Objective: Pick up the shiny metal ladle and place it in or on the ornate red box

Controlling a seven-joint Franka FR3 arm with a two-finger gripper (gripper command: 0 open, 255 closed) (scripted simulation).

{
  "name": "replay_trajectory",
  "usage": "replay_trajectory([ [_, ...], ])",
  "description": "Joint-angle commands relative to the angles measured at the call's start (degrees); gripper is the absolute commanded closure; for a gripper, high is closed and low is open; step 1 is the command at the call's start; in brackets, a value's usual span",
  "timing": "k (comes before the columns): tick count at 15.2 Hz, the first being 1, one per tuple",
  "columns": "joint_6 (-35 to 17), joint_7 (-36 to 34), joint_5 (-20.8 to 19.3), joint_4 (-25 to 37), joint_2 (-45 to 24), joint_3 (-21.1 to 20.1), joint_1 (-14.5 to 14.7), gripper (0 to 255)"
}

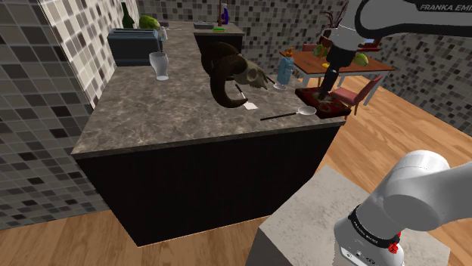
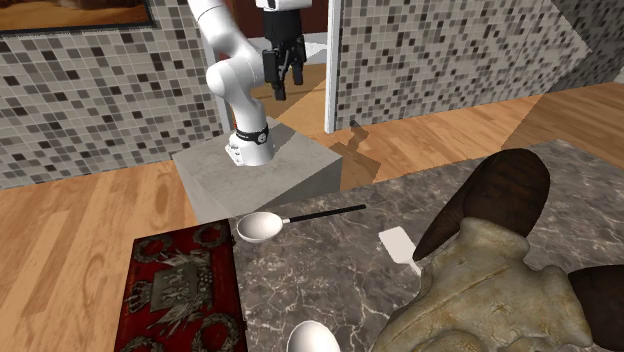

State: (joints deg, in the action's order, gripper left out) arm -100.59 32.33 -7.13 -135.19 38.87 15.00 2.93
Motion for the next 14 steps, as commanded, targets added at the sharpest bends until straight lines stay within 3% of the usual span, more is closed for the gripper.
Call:
replay_trajectory([
  [1, -3.1, 6.03, -0.66, -0.35, -2.86, 3.44, 0.91, 0],
  [8, -11.84, 26.32, 1.55, 3.18, -16.85, 14.12, 5.85, 0],
  [14, -16.8, 46.26, 10.12, 9.93, -32.79, 21.43, 10.14, 0],
])
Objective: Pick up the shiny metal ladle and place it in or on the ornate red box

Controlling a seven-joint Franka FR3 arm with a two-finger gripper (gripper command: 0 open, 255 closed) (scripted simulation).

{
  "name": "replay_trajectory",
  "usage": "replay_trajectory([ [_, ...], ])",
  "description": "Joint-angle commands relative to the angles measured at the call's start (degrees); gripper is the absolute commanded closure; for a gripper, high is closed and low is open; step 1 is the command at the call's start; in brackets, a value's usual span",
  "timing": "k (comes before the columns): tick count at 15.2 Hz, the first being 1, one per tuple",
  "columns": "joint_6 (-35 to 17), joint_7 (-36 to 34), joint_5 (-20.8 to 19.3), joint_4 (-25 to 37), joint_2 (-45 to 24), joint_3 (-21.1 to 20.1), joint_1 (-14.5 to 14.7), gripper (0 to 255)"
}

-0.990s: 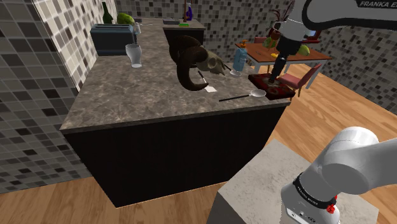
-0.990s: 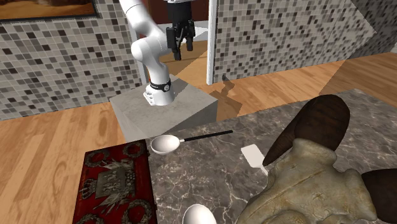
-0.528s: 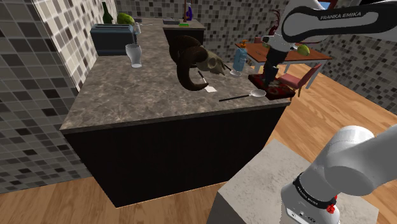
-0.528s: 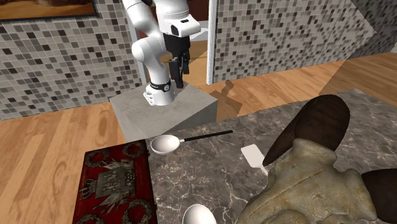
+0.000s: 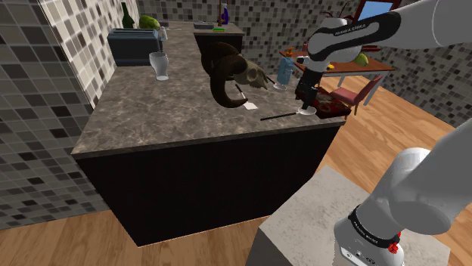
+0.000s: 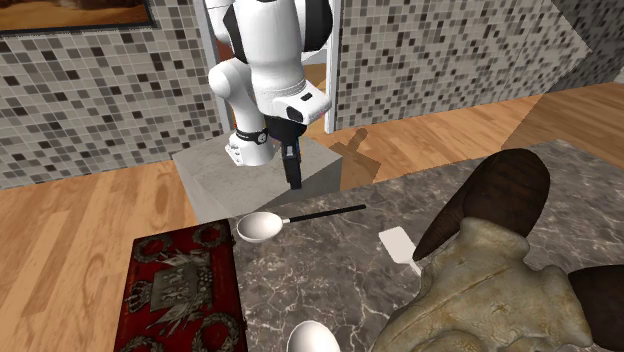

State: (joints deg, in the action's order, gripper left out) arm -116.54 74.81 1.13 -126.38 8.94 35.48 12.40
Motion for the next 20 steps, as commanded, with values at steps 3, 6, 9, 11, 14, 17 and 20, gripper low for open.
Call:
replay_trajectory([
  [3, -1.71, 14.3, 8.2, 5.72, -11.86, 2.25, 0.95, 0],
  [6, -1.67, 20.82, 12.28, 9.21, -17.79, 1.56, -0.2, 0],
  [9, -3.72, 21.47, 13.25, 7.92, -18.83, 1.2, -0.31, 0],
  [11, -5.07, 21.95, 13.98, 7.13, -19.58, 0.96, -0.36, 0],
  [14, -6.78, 22.62, 14.98, 6.19, -20.63, 0.62, -0.46, 0],
  [17, -6.78, 22.62, 14.98, 6.19, -20.63, 0.62, -0.46, 0],
  [20, -6.78, 22.62, 14.98, 6.19, -20.63, 0.62, -0.46, 0],
])
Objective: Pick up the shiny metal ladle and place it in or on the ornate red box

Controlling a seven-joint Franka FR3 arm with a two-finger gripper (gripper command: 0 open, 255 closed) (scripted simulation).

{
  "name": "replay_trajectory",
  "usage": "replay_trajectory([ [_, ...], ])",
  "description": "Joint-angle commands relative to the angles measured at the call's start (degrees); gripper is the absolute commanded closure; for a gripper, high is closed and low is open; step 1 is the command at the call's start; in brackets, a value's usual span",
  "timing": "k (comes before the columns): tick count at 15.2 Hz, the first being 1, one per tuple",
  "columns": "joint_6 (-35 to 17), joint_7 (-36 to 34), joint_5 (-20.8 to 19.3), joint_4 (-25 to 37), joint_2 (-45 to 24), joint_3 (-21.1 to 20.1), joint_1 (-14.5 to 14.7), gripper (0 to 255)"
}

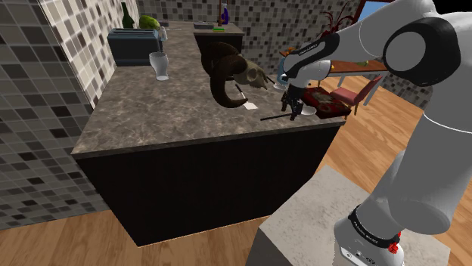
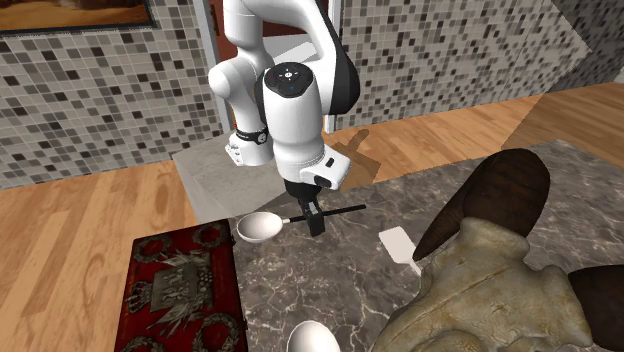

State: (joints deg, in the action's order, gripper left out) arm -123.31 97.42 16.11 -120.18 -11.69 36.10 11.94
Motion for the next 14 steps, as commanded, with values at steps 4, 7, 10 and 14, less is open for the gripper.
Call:
replay_trajectory([
  [4, 0.0, 0.0, 0.0, 0.0, 0.0, 0.0, 0.0, 255],
  [7, 0.04, 0.03, 0.0, 0.05, -0.02, 0.01, -0.03, 255],
  [10, 0.05, 0.05, 0.01, 0.06, -0.03, 0.02, -0.04, 255],
  [14, 1.87, -1.07, -1.33, 0.79, 1.51, 0.37, 0.32, 255],
])
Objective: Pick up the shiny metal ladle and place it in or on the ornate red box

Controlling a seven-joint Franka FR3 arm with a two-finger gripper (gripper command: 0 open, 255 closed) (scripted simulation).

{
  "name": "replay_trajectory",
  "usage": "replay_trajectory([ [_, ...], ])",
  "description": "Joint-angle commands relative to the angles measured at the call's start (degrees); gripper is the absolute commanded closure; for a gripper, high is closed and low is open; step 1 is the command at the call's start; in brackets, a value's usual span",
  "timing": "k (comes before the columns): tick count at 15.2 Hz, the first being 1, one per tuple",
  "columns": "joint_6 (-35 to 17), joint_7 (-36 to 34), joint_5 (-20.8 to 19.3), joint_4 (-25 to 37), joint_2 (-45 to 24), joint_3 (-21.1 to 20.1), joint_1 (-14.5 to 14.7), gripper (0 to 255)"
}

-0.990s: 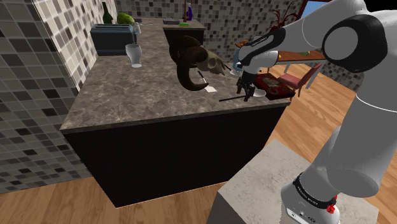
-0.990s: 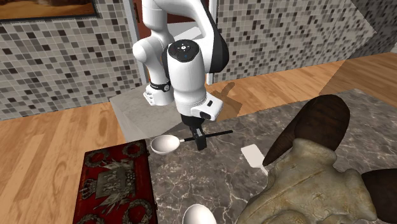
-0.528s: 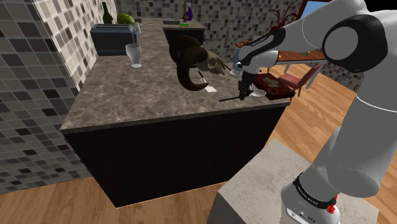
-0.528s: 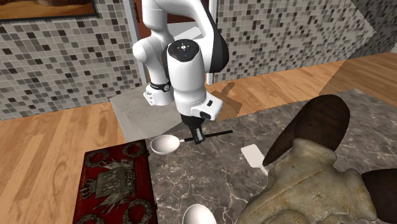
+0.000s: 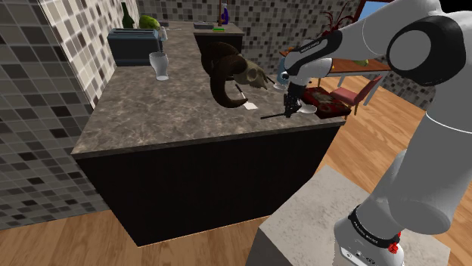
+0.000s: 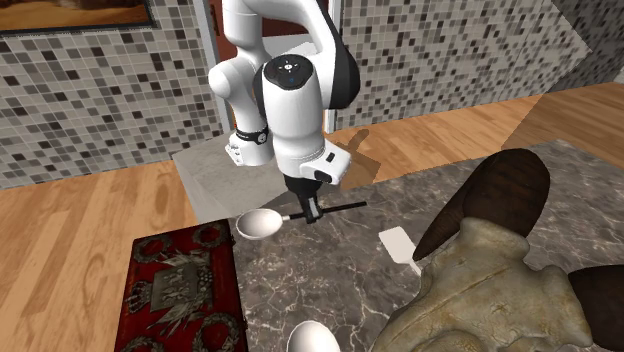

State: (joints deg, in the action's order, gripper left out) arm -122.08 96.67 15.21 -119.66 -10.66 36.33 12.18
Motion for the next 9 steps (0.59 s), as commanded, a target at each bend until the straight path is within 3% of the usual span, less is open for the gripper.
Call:
replay_trajectory([
  [1, 1.27, -0.65, -0.86, 0.56, 0.95, 0.23, 0.17, 255],
  [9, 6.53, -3.12, -3.78, 3.38, 4.39, 0.77, 0.73, 255],
])
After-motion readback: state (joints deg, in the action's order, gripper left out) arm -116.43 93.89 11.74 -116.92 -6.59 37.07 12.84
